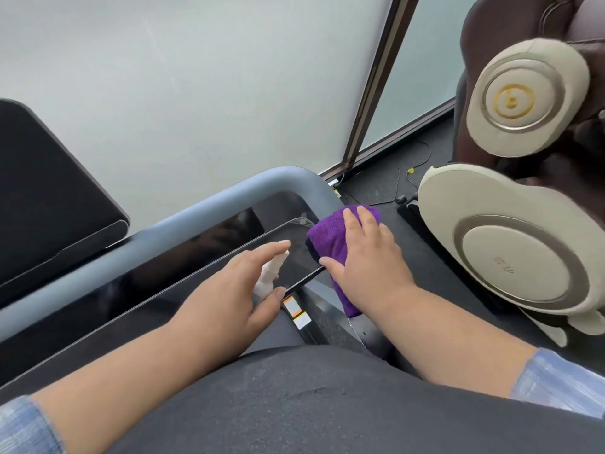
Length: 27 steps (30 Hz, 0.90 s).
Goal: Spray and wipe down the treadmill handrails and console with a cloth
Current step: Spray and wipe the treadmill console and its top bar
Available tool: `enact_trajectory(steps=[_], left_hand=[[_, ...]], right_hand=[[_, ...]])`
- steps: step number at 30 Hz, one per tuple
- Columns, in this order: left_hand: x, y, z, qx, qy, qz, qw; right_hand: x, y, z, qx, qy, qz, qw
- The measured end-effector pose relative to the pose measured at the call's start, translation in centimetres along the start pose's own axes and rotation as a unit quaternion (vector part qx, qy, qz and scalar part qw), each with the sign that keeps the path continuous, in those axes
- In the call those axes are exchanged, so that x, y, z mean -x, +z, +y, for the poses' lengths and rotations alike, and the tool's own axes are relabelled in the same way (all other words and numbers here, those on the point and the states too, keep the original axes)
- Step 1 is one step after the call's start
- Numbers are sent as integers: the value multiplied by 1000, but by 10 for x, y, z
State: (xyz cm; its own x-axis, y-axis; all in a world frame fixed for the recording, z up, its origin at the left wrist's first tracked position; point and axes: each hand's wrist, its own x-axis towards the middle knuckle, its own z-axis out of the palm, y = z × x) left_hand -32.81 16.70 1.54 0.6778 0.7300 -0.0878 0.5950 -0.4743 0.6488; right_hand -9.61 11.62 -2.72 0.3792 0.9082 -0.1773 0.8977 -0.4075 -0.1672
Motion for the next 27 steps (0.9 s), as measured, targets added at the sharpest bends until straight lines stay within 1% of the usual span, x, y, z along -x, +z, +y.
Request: enact_trajectory(steps=[3,6,9,14,17,20,23,27], left_hand=[[7,1,3,17,-18,9,1000],[9,4,7,17,-20,12,1000],[10,9,10,12,-16,24,1000],[9,11,13,20,-36,29,999],[6,8,12,20,-36,38,998],[4,6,11,17,-43,56,997],[4,6,12,22,-43,60,997],[9,8,10,36,-53,59,996]], right_hand=[[-43,-7,-26,-9,-18,5,1000],[-58,-11,-35,-17,-21,-4,1000],[-45,-14,-22,-33,-27,-22,999],[8,-13,16,-41,-15,-45,998],[15,-9,20,-41,-4,-49,998],[-6,-10,2,-9,-16,-31,999],[-51,-13,-28,8,-38,-20,999],[-109,-26,-62,19,-81,-35,996]])
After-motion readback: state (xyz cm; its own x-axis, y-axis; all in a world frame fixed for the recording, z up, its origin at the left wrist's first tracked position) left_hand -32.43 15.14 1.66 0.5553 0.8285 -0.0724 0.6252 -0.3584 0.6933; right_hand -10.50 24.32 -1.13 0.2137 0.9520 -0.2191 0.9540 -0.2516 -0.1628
